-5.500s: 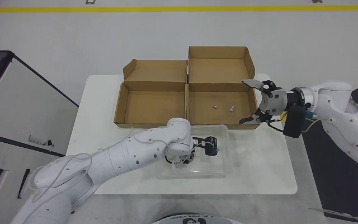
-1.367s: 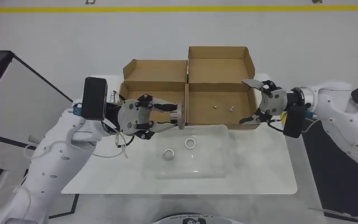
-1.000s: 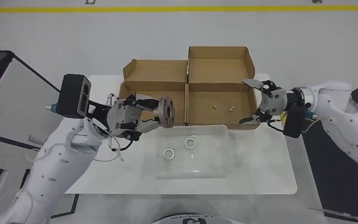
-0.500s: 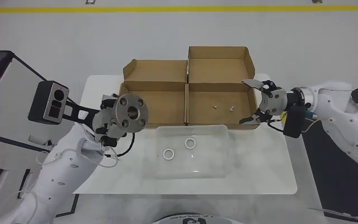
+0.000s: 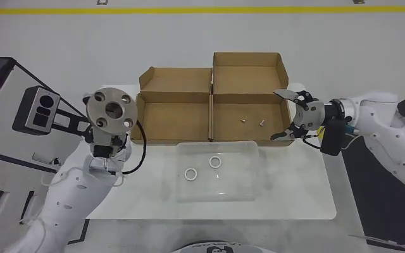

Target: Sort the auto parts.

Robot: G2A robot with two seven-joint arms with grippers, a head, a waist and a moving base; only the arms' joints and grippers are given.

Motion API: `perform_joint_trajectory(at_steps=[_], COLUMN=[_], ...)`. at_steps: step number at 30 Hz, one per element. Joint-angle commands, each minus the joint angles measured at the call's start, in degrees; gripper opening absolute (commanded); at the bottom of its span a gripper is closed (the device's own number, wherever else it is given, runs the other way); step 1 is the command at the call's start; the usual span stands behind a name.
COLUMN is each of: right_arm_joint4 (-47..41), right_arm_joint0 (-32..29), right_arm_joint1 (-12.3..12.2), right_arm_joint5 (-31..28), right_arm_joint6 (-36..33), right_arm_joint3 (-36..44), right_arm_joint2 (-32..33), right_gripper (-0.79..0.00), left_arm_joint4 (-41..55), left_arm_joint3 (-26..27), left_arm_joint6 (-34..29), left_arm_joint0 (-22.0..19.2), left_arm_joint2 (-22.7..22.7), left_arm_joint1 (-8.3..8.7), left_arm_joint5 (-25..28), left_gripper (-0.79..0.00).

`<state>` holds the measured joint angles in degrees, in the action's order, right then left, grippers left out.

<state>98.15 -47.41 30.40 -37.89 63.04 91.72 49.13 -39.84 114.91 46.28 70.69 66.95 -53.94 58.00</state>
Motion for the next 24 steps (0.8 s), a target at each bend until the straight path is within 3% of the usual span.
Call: perform_joint_trajectory(at_steps=[1, 12, 17, 24], right_arm_joint4=[0.00, 0.00, 0.00, 0.00], right_arm_joint0=[0.00, 0.00, 0.00, 0.00], right_arm_joint1=[0.00, 0.00, 0.00, 0.00], right_arm_joint5=[0.00, 0.00, 0.00, 0.00], right_arm_joint6=[0.00, 0.00, 0.00, 0.00], right_arm_joint3=[0.00, 0.00, 0.00, 0.00], right_arm_joint2=[0.00, 0.00, 0.00, 0.00], right_gripper=[0.000, 0.000, 0.000, 0.000], left_arm_joint4=[-1.02, -6.26, -2.81, 3.95], left_arm_joint3=[-0.18, -2.32, -1.41, 0.70], left_arm_joint6=[0.00, -4.30, -0.19, 0.00], left_arm_joint0=[0.42, 1.54, 2.77, 4.11], left_arm_joint2=[0.01, -0.36, -0.89, 0.30], left_arm_joint1=[-0.07, 1.12, 1.23, 0.41], left_arm_joint5=[0.00, 0.00, 0.00, 0.00], left_gripper=[-0.785, -0.785, -0.785, -0.785])
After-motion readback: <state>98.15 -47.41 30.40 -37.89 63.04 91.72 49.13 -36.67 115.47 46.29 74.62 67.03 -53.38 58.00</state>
